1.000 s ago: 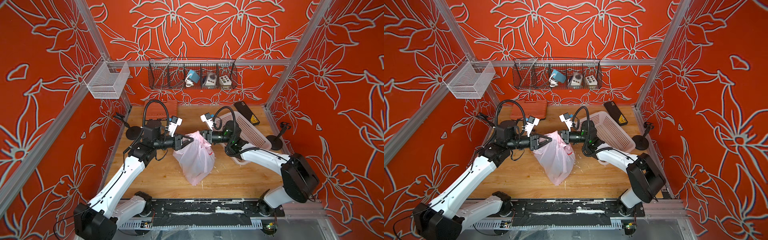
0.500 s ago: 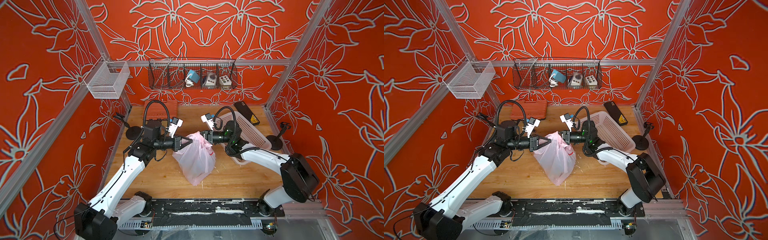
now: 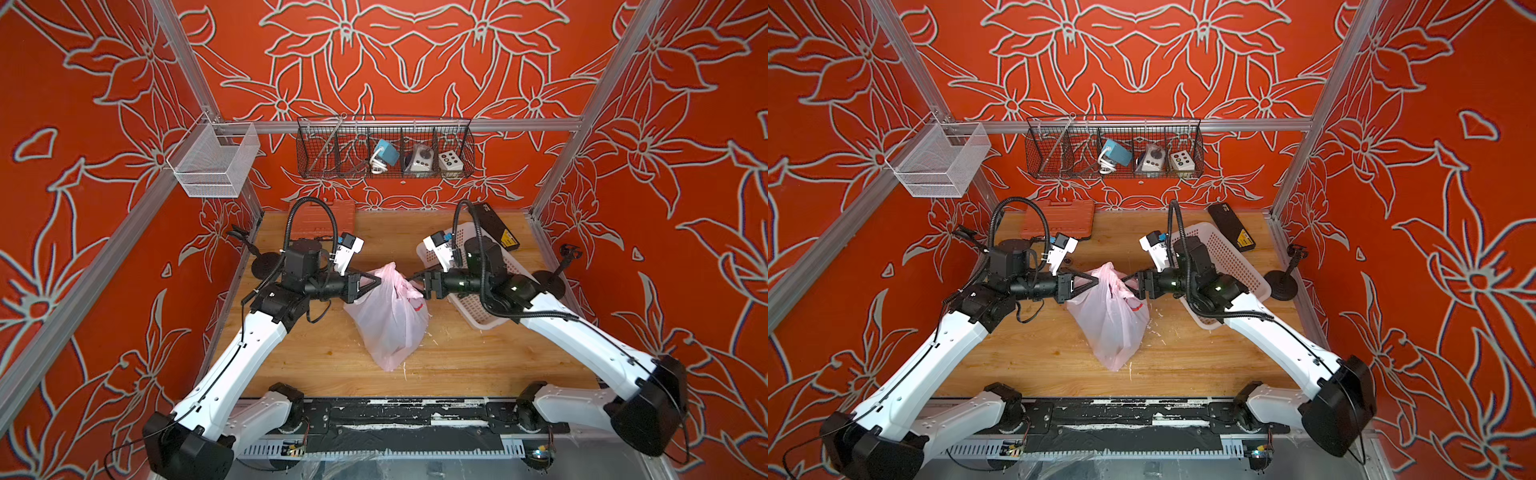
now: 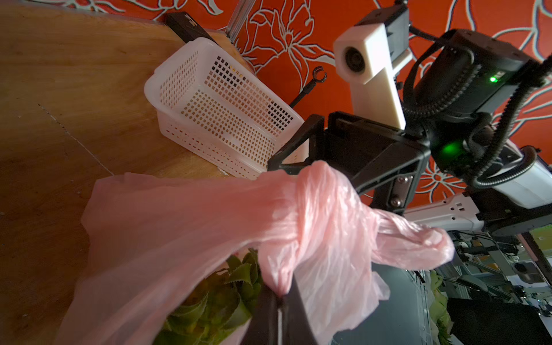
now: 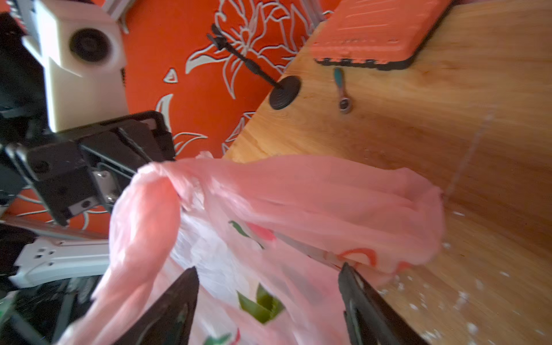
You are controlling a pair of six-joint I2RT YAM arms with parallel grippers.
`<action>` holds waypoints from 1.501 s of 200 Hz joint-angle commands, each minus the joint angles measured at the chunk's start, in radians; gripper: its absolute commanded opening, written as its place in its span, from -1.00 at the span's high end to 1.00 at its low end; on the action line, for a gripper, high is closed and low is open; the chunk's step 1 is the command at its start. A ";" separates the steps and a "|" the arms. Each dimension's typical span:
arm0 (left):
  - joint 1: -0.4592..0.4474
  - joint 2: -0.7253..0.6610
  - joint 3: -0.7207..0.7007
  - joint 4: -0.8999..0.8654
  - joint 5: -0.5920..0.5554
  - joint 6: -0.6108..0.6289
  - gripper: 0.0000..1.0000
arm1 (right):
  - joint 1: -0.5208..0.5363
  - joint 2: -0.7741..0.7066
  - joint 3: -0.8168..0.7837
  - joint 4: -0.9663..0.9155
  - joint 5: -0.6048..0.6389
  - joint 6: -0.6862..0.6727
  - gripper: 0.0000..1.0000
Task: Place the pineapple into a plastic bag & tie a knot
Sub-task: Tie the plastic bag at the center of the board.
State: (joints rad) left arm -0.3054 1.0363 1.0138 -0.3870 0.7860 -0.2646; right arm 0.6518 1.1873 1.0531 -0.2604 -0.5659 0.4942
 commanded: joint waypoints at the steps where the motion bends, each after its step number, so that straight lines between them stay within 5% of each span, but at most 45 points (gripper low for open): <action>1: 0.007 -0.016 0.044 -0.041 -0.023 0.044 1.00 | -0.011 -0.098 0.002 -0.138 0.072 -0.073 -0.57; 55: 0.007 -0.005 0.067 -0.066 -0.025 0.055 1.00 | 0.017 -0.158 -0.016 0.052 -0.242 0.052 -0.70; 117: 0.007 0.001 0.071 -0.062 -0.016 0.048 1.00 | 0.042 -0.106 -0.016 0.074 -0.229 0.072 -0.73; 145: 0.007 0.002 0.084 -0.076 -0.015 0.054 1.00 | 0.056 -0.082 -0.006 0.083 -0.236 0.070 -0.38; 190: 0.007 0.001 0.132 -0.151 -0.033 0.092 1.00 | 0.057 -0.083 0.002 0.063 -0.166 0.067 0.99; 300: 0.078 0.005 0.318 -0.433 -0.172 0.264 1.00 | 0.051 -0.002 0.000 -0.047 -0.070 -0.013 1.00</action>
State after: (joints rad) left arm -0.2543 1.0443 1.2724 -0.8043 0.6609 -0.0639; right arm 0.7029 1.1679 1.0416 -0.2581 -0.6640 0.5095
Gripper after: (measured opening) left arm 0.047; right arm 0.045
